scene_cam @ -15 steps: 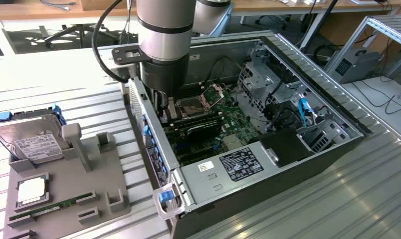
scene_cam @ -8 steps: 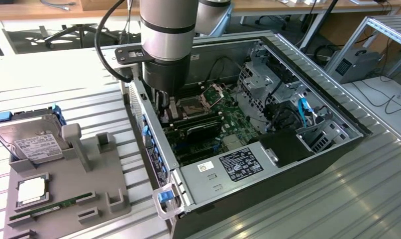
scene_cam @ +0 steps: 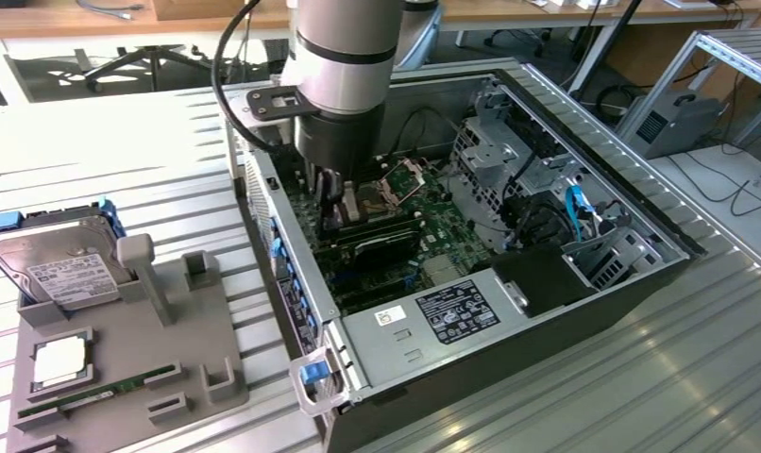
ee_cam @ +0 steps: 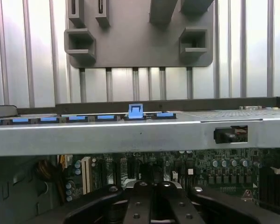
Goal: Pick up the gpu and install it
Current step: 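Press down on the gpu until it lock into place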
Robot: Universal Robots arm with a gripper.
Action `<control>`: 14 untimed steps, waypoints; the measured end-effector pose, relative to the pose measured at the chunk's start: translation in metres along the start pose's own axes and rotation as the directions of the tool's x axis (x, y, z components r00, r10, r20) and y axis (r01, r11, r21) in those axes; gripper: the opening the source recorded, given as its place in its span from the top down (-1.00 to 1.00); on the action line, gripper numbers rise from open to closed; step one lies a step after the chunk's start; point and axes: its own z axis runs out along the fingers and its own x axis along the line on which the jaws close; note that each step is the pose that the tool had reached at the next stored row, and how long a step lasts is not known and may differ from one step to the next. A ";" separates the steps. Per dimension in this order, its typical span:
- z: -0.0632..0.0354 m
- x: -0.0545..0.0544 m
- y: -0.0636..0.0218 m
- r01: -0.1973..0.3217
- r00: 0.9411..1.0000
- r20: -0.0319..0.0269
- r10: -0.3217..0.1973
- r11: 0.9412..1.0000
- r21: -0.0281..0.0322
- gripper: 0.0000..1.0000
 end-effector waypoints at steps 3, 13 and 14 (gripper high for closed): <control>0.0020 0.000 -0.0111 0.000 1.000 0.000 0.000 1.000 -0.003 0.79; 0.0131 -0.001 -0.0301 0.000 1.000 0.000 0.000 1.000 -0.006 0.79; 0.0142 -0.001 -0.0294 0.000 1.000 0.000 0.000 1.000 -0.006 0.79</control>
